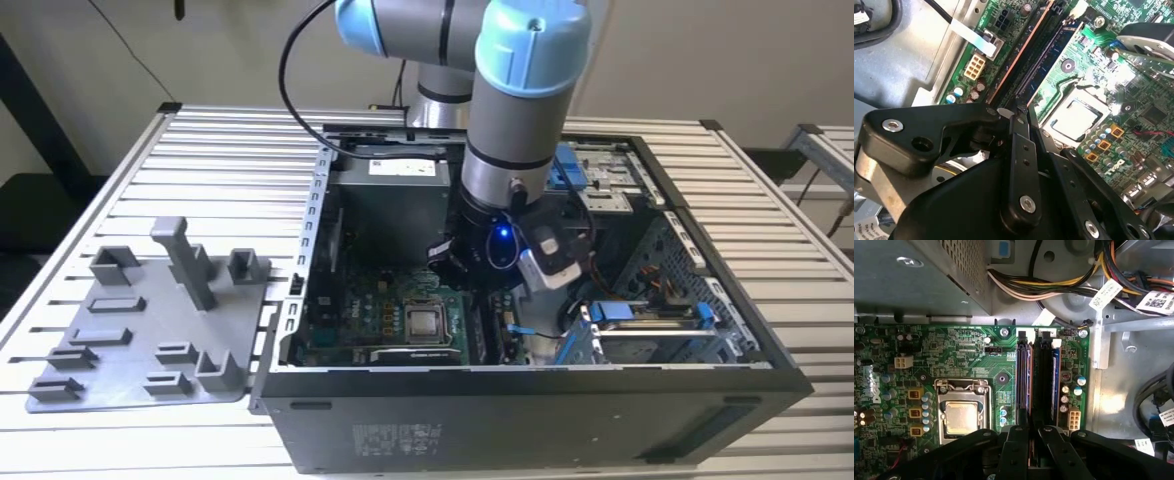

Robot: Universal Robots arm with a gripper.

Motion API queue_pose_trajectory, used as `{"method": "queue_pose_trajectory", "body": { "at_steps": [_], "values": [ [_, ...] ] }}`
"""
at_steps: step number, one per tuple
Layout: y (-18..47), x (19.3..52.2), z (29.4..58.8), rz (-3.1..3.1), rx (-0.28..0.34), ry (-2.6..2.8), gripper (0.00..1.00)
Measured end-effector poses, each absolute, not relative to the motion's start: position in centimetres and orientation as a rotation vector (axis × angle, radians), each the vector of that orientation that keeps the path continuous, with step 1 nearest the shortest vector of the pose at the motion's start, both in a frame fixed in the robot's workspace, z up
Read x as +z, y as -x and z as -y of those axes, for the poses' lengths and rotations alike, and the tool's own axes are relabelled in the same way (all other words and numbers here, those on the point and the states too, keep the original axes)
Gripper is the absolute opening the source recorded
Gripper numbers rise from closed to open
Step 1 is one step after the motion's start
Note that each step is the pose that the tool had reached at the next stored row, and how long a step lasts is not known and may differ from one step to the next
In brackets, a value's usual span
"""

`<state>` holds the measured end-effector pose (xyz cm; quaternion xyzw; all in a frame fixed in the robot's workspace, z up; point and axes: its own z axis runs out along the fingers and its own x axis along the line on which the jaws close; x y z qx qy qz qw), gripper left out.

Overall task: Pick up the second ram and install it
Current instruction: 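Insert the second ram into the second slot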

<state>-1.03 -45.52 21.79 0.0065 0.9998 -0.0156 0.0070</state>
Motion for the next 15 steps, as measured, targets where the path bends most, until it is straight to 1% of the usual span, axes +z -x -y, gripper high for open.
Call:
{"method": "queue_pose_trajectory", "body": {
  "at_steps": [15],
  "values": [
    [1.03, 21.62, 45.51, -3.127, -0.048, -0.029, 0.14]
  ]
}}
